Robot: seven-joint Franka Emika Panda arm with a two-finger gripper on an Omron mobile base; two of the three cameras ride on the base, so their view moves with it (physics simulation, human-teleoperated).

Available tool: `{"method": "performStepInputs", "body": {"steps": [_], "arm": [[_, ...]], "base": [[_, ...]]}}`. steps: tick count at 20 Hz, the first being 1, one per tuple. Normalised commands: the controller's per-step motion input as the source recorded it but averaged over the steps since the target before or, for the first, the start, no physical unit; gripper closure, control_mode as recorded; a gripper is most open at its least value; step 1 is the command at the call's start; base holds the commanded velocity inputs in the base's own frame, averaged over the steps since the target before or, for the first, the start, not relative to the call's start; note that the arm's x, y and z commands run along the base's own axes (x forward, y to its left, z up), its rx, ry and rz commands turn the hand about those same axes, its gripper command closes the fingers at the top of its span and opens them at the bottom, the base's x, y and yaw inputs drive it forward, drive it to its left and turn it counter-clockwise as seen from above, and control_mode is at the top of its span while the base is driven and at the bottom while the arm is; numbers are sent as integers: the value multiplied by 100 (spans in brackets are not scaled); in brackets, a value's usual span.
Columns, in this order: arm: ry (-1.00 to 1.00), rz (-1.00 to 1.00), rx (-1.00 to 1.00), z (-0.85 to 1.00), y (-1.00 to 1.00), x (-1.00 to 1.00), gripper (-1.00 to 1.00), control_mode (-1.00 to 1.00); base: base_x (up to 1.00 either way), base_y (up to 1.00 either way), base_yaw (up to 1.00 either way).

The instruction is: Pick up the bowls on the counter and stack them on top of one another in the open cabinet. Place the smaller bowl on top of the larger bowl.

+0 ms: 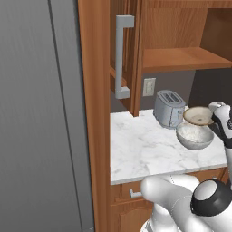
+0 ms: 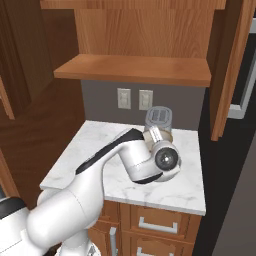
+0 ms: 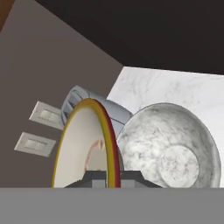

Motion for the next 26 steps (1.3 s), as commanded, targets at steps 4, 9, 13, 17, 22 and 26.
{"method": "performStepInputs", "body": {"steps": [4,9,13,17,22,26], "arm": [[0,0,1,-19,-1,0,100,-100],[0,0,1,-23,0,1,100,-100],[0,0,1,-29,-1,9,100,-100],[0,0,0,-32,-2,19,100,-100],[0,0,0,-31,-7,19,100,-100],[0,0,5,-29,-26,18,100,-100]], "base": [[0,0,0],[0,0,0],[0,0,0],[0,0,0],[0,0,0],[0,0,0]]}}
